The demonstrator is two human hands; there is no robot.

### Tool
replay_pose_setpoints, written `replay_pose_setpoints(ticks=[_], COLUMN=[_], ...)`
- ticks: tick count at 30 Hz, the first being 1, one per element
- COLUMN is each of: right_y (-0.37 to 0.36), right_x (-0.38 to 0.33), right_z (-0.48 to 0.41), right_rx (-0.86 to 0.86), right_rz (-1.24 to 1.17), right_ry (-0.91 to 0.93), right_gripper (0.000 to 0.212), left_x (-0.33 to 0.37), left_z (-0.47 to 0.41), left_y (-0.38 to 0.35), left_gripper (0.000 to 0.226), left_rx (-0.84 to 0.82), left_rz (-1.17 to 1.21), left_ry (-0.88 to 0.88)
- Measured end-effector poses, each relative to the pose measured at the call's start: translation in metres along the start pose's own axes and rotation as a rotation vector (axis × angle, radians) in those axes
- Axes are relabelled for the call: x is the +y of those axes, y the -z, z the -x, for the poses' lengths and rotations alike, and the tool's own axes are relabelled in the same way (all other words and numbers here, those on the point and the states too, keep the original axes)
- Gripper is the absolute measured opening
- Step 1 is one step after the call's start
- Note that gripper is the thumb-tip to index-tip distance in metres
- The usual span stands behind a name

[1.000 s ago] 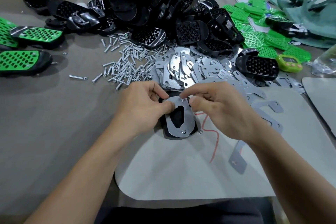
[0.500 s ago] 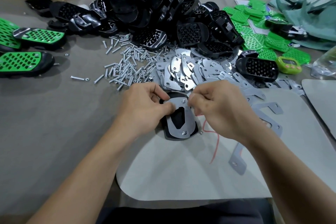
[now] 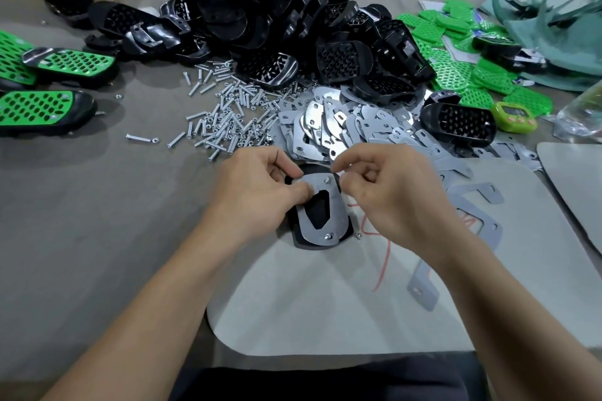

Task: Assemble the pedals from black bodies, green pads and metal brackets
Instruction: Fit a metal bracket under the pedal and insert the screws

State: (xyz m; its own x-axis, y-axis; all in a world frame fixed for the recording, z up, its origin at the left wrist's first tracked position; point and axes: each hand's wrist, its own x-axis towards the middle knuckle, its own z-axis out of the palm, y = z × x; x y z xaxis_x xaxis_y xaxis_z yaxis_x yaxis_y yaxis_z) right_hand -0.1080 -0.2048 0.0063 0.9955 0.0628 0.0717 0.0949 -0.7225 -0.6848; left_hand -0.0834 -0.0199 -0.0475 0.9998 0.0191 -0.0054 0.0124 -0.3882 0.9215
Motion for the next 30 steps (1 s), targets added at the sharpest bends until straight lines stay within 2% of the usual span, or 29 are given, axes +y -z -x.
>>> replay_pose_setpoints(ticks=[3, 6, 10, 13, 16, 20, 30], right_y=[-0.003, -0.001, -0.002, -0.007, -0.011, -0.013, -0.017], right_x=[-0.006, -0.02, -0.049, -0.062, -0.066, -0.066, -0.065], right_z=[-0.004, -0.009, -0.014, -0.014, -0.012, -0.011, -0.012], right_rx=[-0.038, -0.174, -0.281, -0.283, -0.288, -0.29, -0.261], right_rz=[0.16, 0.441, 0.744, 0.873, 0.939, 0.974, 0.964], right_ry=[0.101, 0.158, 0.207, 0.246, 0.275, 0.271, 0.316], right_gripper=[0.013, 0.01, 0.033, 0.035, 0.036, 0.036, 0.029], left_x=[0.0, 0.0, -0.001, -0.001, 0.0, -0.002, -0.002], left_z=[0.001, 0.0, -0.001, -0.002, -0.002, -0.002, 0.0], left_y=[0.0, 0.0, 0.0, 0.0, 0.001, 0.003, 0.002], left_gripper=[0.025, 0.024, 0.025, 0.023, 0.02, 0.027, 0.023], left_rx=[-0.005, -0.002, -0.009, -0.014, -0.019, -0.014, 0.006], left_rz=[-0.003, -0.013, 0.001, 0.004, -0.004, -0.052, -0.097], left_ry=[-0.007, -0.011, 0.001, 0.012, 0.016, 0.001, -0.012])
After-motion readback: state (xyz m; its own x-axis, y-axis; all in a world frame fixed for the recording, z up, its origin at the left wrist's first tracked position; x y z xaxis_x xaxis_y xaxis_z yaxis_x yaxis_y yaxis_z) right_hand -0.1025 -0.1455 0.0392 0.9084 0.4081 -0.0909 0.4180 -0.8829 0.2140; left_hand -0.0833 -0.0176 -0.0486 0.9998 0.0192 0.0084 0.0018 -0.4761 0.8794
